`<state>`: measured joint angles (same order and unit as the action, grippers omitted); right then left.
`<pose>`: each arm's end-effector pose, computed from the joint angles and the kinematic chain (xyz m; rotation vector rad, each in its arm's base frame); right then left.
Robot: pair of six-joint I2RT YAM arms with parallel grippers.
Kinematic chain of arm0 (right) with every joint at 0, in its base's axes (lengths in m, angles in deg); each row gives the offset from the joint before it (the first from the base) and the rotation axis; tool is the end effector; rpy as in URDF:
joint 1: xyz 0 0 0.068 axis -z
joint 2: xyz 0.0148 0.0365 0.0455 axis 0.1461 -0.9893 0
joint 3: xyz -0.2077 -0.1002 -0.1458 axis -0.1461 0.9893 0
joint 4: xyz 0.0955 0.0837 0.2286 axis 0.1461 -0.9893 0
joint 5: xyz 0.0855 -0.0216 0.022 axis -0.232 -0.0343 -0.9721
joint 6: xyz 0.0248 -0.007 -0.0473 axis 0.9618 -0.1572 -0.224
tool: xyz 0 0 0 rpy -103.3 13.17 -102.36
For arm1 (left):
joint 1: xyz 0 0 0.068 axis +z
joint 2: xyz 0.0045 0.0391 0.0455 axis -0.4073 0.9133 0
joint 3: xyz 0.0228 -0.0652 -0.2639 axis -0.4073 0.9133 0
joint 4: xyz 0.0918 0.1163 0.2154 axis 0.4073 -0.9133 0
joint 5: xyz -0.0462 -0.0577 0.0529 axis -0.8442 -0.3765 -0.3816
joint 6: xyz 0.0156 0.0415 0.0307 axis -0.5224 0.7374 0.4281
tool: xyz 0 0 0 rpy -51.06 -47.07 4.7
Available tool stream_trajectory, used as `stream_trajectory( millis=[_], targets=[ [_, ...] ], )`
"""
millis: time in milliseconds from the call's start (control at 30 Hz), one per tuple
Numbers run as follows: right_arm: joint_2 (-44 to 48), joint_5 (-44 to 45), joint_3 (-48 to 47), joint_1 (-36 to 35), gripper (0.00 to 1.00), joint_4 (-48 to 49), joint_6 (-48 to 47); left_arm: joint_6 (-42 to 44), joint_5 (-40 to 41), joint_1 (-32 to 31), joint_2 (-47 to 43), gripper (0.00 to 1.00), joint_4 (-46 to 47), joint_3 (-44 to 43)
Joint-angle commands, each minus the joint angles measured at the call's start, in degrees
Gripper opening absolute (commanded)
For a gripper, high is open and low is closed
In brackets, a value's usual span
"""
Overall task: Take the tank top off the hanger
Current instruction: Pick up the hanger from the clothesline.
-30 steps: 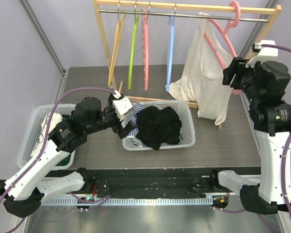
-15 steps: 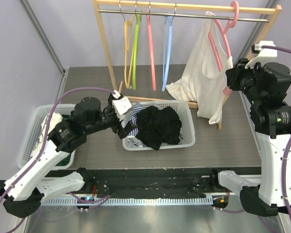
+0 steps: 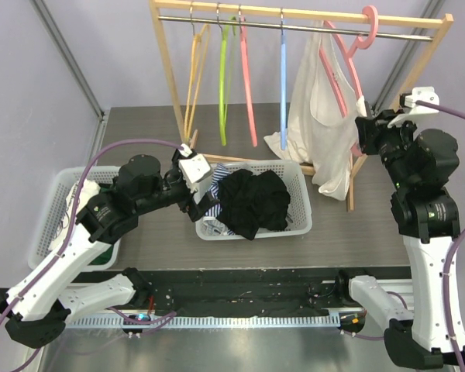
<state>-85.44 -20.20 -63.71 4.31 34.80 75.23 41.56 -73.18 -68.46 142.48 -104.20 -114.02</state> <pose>0.1499 0.0127 0.4932 -0.0581 1.5799 0.1357 0.1268 -0.1336 0.4155 1.0424 1.6563 -0.5522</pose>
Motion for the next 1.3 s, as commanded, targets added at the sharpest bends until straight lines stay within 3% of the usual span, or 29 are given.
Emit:
stream_trajectory(
  millis=[0,500,700,733,767,800,933,1067,1267],
  targets=[
    [4.10,-0.54,2.21,-0.03,0.01,16.42,-0.64,-0.47,-1.19,0.48,-1.15,0.95,2.39,-0.69],
    [5.34,2.20,12.33,-0.12,0.01,33.68,0.69,-0.56,-1.36,1.53,-2.30,0.95,2.48,-0.07],
    [0.25,-2.81,5.84,-0.03,0.02,19.02,-0.45,-0.65,-1.54,1.89,-2.21,0.95,2.56,-0.16],
    [-0.63,-2.99,4.17,-0.03,0.07,16.21,-0.63,-0.65,-1.54,1.89,-2.12,0.95,2.56,-0.16],
    [-2.20,-2.99,1.19,-0.03,0.24,11.48,-0.81,-0.65,-1.63,1.89,-1.95,0.95,2.65,-0.16],
    [-2.83,-2.65,-0.32,-0.03,0.31,9.43,-0.90,-0.91,-1.72,1.89,-1.86,0.95,2.65,-0.25],
    [-6.34,0.16,-7.96,-0.03,0.48,0.47,-0.63,-1.00,-2.15,1.89,-1.59,0.95,2.74,-0.34],
    [-12.14,2.28,-19.63,-0.03,0.50,-11.47,-0.02,-1.09,-2.24,1.89,-1.59,0.94,2.83,-0.43],
    [-17.42,2.72,-27.12,-2.22,0.46,-21.49,-0.63,-1.00,-2.16,2.15,-1.77,0.94,2.74,-0.69]
  ],
)
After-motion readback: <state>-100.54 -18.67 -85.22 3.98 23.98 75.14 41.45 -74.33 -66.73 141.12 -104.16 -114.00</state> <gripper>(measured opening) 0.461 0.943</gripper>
